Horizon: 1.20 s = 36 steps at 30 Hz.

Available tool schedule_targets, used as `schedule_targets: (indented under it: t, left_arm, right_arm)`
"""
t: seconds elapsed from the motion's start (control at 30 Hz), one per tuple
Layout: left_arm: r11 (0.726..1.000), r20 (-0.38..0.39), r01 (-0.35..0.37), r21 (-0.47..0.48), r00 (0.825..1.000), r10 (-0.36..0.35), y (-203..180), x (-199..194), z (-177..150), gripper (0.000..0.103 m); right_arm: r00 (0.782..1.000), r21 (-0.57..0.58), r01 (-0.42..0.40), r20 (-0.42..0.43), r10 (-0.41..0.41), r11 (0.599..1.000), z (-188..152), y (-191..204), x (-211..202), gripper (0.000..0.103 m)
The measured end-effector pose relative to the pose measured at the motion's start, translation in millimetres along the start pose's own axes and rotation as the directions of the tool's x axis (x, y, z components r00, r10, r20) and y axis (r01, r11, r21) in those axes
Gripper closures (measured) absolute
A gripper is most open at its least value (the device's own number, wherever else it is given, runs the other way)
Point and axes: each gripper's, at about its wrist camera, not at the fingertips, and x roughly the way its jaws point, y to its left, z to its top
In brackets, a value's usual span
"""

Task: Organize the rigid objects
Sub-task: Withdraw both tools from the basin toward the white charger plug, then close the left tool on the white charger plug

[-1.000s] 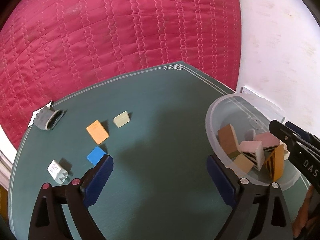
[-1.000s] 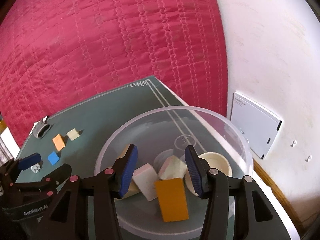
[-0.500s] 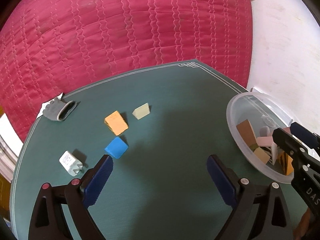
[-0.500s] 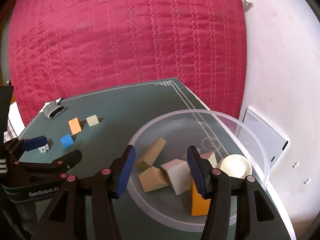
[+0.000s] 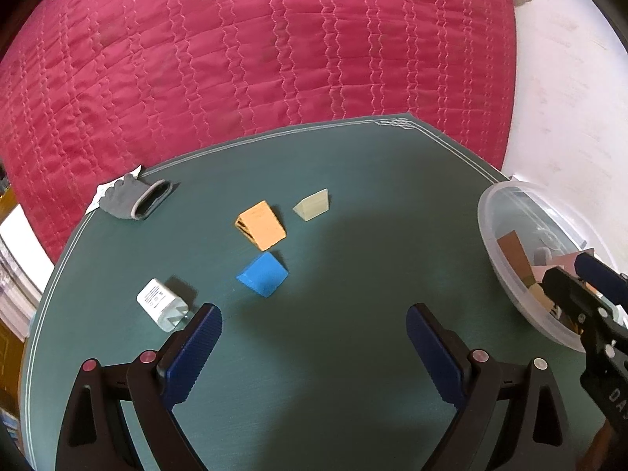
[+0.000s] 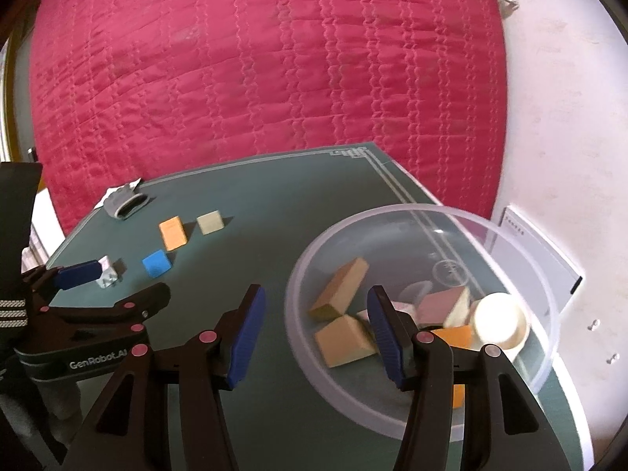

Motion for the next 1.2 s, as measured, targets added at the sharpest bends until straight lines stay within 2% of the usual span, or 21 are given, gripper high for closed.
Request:
schedule_targets:
  t: [0.8,1.2]
  left_arm:
    - [0.994,-0.029,-0.037,-0.104,0.999,0.034,46,9,-2,0.006]
    - [0.967,-0.048,-0.094,-0.235,0.995,0.085,99,17,-2,0.006]
  right_arm:
    - [0.986,-0.064,-0.133,-0.108,0.126,0.989,0,50,32,0.047]
    - [0.977,-0.065,-0.165,-0.146,0.154,0.984,-5,61,42,0.047]
